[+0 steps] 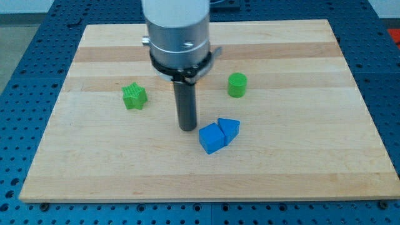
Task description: Push your arm closer to the green circle
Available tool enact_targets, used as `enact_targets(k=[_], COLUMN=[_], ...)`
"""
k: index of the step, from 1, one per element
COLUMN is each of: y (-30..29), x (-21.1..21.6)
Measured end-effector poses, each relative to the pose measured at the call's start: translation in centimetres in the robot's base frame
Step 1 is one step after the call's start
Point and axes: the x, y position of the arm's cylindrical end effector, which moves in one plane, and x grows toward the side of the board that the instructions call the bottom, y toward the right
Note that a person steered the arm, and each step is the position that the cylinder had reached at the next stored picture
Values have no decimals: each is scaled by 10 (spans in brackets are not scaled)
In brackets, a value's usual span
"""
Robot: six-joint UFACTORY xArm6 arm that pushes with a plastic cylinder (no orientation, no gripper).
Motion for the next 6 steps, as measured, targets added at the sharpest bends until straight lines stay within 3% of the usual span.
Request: enact_targets(k=[2, 4, 6], y=[27, 106, 144], x=[-42, -43, -106])
